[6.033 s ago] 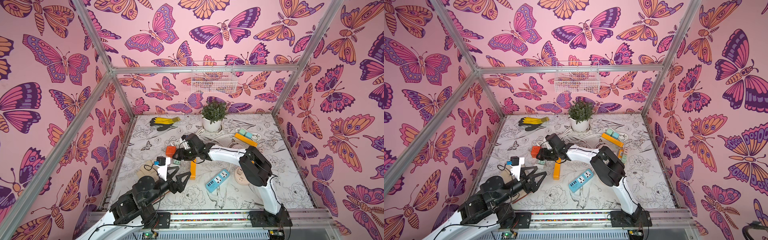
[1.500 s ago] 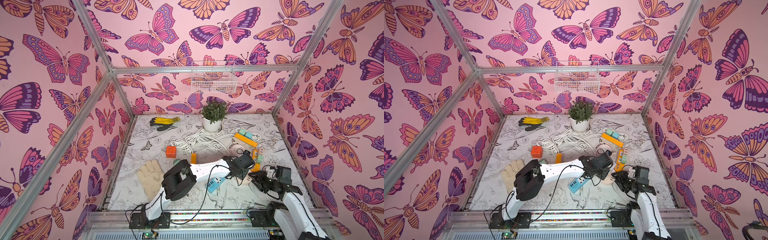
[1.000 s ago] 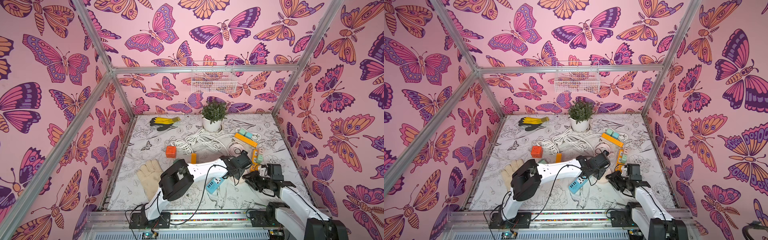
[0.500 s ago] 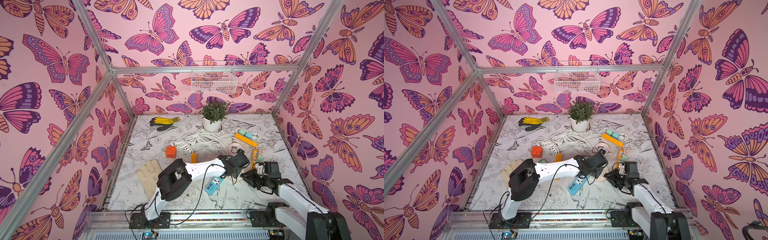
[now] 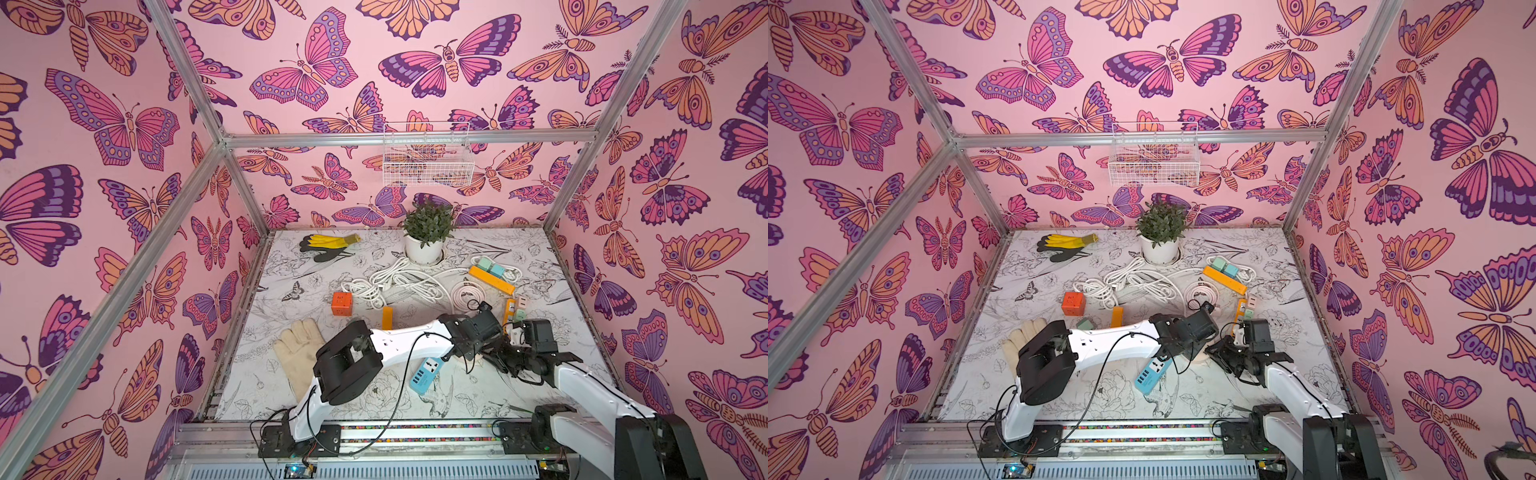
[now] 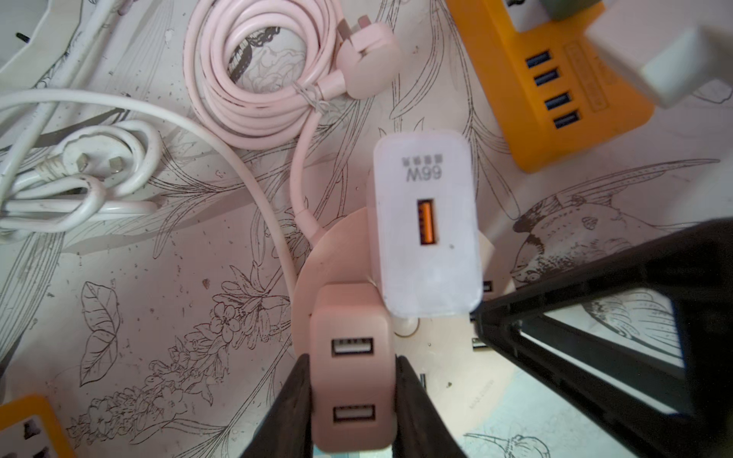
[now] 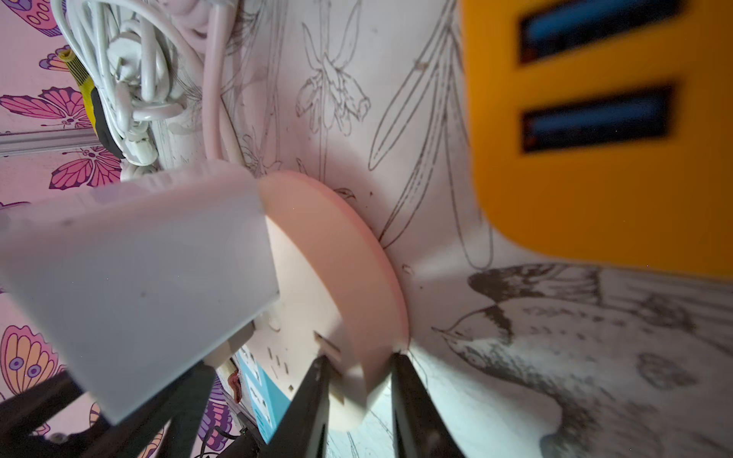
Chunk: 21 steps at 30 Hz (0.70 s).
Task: Pull the plug off the socket
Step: Move the socket to the center of the board.
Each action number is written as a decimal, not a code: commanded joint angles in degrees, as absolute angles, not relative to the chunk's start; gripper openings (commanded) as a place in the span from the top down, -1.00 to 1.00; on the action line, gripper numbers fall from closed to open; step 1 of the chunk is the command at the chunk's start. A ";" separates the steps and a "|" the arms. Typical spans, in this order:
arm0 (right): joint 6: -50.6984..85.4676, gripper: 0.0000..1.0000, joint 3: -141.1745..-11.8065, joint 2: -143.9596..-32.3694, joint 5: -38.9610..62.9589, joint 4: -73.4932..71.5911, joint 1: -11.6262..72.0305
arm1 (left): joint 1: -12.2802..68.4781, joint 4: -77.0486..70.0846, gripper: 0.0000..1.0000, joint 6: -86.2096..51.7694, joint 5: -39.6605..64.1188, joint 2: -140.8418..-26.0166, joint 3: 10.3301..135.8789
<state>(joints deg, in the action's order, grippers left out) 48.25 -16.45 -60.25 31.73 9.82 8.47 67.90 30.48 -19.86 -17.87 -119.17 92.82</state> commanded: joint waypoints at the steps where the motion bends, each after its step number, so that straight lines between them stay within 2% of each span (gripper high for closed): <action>1: 49.58 0.40 -14.15 -63.46 23.22 14.24 9.49 | 69.07 29.46 0.68 -23.73 -7.89 -118.68 92.83; 4: 49.44 0.40 -14.45 -63.94 23.18 14.37 9.67 | 65.65 29.04 0.68 -28.72 2.97 -117.19 91.78; 6: 49.18 0.40 -14.75 -64.08 23.07 14.81 9.82 | 65.08 28.88 0.69 -29.29 4.87 -116.11 91.61; 12: 48.80 0.40 -15.72 -64.15 22.54 15.46 10.04 | 70.10 28.91 0.69 -17.90 -7.14 -115.43 92.10; 15: 48.39 0.40 -16.44 -64.62 22.59 15.73 10.07 | 70.43 28.98 0.68 -20.13 -8.85 -116.57 91.45; 21: 48.11 0.40 -16.73 -65.35 22.51 15.48 10.10 | 64.69 27.84 0.69 -30.92 7.47 -115.32 90.05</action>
